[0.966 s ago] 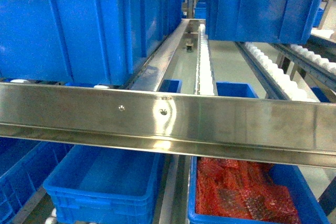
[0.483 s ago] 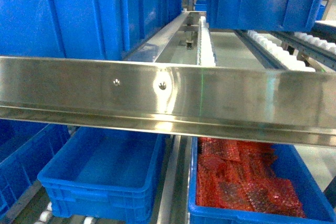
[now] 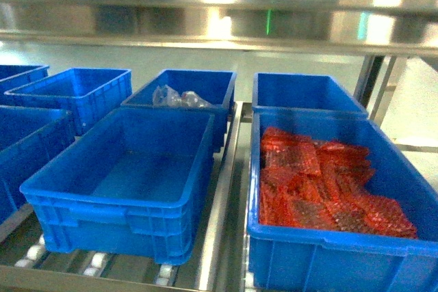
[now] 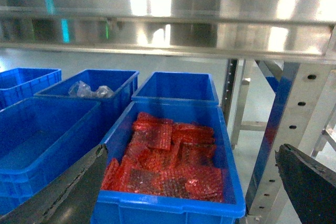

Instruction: Pick blue part to blue bin on bottom shelf

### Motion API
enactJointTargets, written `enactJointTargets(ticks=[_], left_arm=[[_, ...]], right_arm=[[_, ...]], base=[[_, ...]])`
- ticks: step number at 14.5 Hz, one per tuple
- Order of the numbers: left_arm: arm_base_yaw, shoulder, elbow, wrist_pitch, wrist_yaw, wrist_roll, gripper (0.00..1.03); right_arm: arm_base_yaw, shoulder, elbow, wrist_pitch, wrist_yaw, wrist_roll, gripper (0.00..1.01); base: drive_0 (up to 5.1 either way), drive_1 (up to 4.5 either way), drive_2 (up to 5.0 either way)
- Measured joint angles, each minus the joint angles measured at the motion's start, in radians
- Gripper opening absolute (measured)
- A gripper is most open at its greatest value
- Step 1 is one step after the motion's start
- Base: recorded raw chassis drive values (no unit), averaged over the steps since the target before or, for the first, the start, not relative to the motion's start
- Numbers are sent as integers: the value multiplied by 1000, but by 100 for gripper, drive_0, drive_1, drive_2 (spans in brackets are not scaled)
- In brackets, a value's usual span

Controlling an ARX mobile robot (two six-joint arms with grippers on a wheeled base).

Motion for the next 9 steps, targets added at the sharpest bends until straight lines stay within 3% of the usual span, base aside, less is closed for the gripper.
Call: enactJointTargets(ticks=[9], left_arm=[[0, 0, 0, -1, 0, 0, 43]], right_arm=[[0, 0, 0, -1, 0, 0, 98]], base=[[0, 0, 0]])
